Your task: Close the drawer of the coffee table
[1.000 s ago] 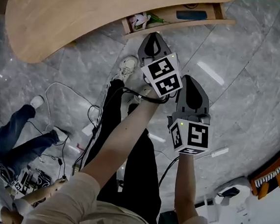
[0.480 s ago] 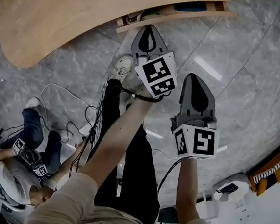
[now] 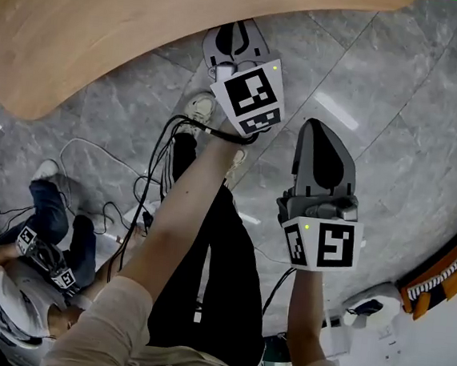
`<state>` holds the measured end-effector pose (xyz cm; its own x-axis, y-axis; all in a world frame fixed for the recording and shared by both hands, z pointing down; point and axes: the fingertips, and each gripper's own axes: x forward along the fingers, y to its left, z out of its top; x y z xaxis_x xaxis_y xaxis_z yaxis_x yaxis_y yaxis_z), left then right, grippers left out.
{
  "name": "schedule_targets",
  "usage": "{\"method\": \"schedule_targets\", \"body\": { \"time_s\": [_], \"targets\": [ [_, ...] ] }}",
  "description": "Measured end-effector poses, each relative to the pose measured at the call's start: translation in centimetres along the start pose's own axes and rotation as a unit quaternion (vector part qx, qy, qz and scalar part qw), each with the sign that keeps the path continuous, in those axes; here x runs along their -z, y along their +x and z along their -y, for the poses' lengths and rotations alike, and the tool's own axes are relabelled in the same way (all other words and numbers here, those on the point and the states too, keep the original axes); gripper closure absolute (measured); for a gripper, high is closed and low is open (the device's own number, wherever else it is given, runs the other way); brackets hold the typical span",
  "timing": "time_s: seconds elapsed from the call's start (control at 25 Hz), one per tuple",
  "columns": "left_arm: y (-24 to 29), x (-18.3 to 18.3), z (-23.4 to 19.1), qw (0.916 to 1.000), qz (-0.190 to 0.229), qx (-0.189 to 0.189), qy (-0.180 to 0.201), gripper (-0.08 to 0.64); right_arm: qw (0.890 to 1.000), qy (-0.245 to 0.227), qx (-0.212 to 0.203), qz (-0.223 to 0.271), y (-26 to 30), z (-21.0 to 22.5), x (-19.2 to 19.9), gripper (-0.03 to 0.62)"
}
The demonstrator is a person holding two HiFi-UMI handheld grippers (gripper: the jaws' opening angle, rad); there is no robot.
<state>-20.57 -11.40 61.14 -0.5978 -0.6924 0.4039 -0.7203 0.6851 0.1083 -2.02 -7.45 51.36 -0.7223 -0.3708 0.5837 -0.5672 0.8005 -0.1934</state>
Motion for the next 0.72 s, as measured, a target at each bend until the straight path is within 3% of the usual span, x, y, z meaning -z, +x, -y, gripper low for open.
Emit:
{"method": "schedule_targets", "body": {
  "time_s": [0.48,0.6,0.72],
  "targets": [
    [-0.1,0.2,0.5,0.997,-0.008,0.059,0.048,0.552,1.0,0.002,-0.013,0.006,1.6,-1.2,-1.0,0.588],
    [0.1,0.8,0.0,0.9944,-0.024,0.079,0.065,0.552,1.0,0.009,-0.015,0.008,1.5,-2.0,-1.0,0.587],
    [-0.6,1.1,-1.1,0.9925,-0.053,0.071,0.084,0.552,1.0,0.016,-0.016,0.013,1.0,-2.6,-1.6,0.586]
  ]
}}
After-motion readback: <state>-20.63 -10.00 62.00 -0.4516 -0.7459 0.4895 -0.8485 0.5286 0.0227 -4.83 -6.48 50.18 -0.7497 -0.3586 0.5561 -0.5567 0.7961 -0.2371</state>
